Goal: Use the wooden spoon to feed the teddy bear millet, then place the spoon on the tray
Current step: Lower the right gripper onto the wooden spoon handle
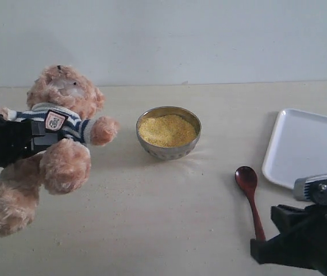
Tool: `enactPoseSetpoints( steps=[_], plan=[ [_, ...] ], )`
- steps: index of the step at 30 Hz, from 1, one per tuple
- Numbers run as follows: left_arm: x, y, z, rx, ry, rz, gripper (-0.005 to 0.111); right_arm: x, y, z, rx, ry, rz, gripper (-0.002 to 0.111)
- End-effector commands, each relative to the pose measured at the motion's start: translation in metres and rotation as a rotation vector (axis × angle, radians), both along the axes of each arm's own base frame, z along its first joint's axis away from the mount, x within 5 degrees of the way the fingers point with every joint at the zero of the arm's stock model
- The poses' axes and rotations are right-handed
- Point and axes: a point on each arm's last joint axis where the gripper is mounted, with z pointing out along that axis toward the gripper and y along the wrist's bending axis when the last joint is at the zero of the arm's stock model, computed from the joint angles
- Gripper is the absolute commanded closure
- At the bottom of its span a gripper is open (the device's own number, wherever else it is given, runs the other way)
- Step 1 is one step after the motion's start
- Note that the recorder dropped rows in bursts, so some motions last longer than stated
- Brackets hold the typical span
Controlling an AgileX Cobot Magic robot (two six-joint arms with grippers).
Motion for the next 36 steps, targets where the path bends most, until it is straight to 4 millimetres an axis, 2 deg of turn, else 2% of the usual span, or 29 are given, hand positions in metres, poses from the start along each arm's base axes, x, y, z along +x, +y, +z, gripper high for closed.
enactPoseSetpoints(
  steps=[1, 2, 4, 8, 11, 14, 27, 31, 36],
  plan=[
    [0.0, 0.0, 0.003, -0.022, -0.007, 0.009, 0.102, -0.004, 0.017, -0.005, -0.002, 0.016, 0.177, 0.072],
    [0.0, 0.0, 0.003, -0.022, -0.007, 0.009, 0.102, 0.0, 0.022, -0.005, 0.022, 0.056, 0.148, 0.053],
    [0.0, 0.0, 0.003, -0.022, -0.007, 0.009, 0.102, 0.011, 0.028, -0.003, 0.044, 0.088, 0.052, 0.039],
    [-0.001, 0.0, 0.002, 0.002, -0.007, -0.018, 0.102, 0.023, 0.039, -0.001, -0.032, 0.062, 0.059, 0.04],
    [-0.001, -0.001, 0.002, 0.0, -0.006, -0.018, 0.102, 0.031, 0.041, -0.017, -0.144, 0.116, 0.005, 0.04],
    [-0.002, -0.003, 0.003, -0.02, -0.01, -0.035, 0.102, 0.027, 0.041, -0.029, -0.13, 0.206, -0.026, 0.04],
    [-0.004, -0.004, 0.002, 0.003, -0.011, -0.079, 0.102, 0.027, 0.039, -0.032, -0.086, 0.255, -0.085, 0.04],
    [-0.004, -0.004, 0.002, 0.001, -0.011, -0.08, 0.102, 0.037, 0.025, -0.033, -0.08, 0.282, -0.153, 0.04],
    [-0.004, -0.004, 0.002, 0.001, -0.011, -0.08, 0.102, 0.036, 0.024, -0.038, -0.127, 0.34, -0.046, 0.04]
  ],
)
